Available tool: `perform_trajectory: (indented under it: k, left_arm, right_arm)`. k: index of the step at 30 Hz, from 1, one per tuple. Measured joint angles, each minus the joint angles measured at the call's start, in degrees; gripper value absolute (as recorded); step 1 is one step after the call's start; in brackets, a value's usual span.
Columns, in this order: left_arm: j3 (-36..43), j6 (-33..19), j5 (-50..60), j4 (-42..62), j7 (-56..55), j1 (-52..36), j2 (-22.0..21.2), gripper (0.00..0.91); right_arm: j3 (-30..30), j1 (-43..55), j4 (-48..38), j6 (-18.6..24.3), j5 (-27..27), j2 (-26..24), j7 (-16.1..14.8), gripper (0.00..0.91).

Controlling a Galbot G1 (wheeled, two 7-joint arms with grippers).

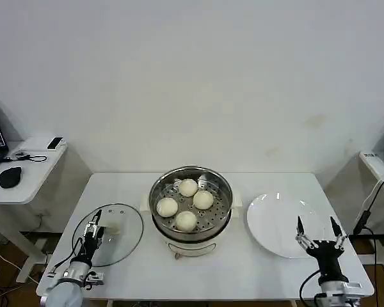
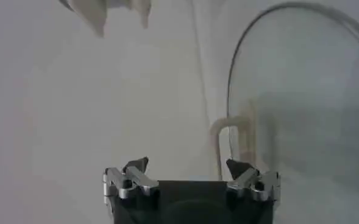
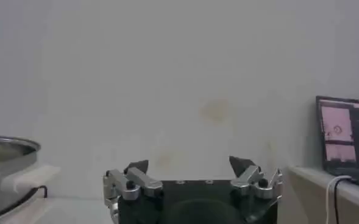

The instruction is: Take steamed baozi put them in steamer then cover it.

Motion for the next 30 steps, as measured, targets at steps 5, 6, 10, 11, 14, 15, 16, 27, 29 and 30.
perform_trajectory:
  k: [5, 6, 10, 11, 14, 15, 16, 27, 29, 30]
  left_arm:
    - [0.0, -0.5, 0.5, 0.9, -0.4, -0.8, -0.3, 0.030]
    - [0.0, -0.6, 0.6, 0.9, -0.4, -0.9, -0.3, 0.010]
    - [0.0, -1.0, 0.9, 1.3, -0.4, -1.1, -0.5, 0.000]
    - [0.0, -1.2, 1.0, 1.4, -0.4, -1.1, -0.6, 0.000]
    - [-0.1, -1.6, 1.5, 1.5, -0.3, -1.1, -0.7, 0.000]
    - [-0.1, -1.8, 1.6, 1.6, -0.2, -1.1, -0.7, 0.000]
    - [-0.1, -2.0, 1.7, 1.6, -0.1, -1.0, -0.7, 0.000]
    - [-1.7, -1.8, 0.9, -0.5, -0.7, 0.5, -1.4, 0.000]
    - [-2.1, -1.4, 0.3, -1.7, -1.0, 1.2, -1.7, 0.000]
    - [-2.3, -1.1, 0.0, -2.3, -1.2, 1.5, -1.9, 0.000]
  right_arm:
    - [-0.7, 0.3, 0.1, 0.0, -0.3, 0.6, -0.2, 0.907]
    - [-0.8, 0.2, 0.2, 0.0, -0.4, 0.7, -0.3, 0.907]
    - [-1.2, 0.2, 0.1, 0.1, -0.5, 0.9, -0.4, 0.907]
    - [-1.3, 0.2, 0.1, 0.2, -0.6, 1.0, -0.5, 0.907]
    - [-1.3, 0.2, 0.2, 0.2, -0.6, 1.0, -0.6, 0.907]
    - [-1.3, 0.3, 0.1, 0.2, -0.6, 1.0, -0.8, 0.907]
    - [-1.4, 0.3, 0.1, 0.1, -0.5, 0.9, -0.9, 0.907]
    - [-1.7, 0.9, -0.9, 0.5, -1.5, 0.8, -2.0, 0.907]
    - [-1.7, 0.9, -1.0, 0.6, -1.7, 0.6, -2.2, 0.907]
    - [-1.7, 0.8, -1.0, 0.6, -1.8, 0.5, -2.4, 0.907]
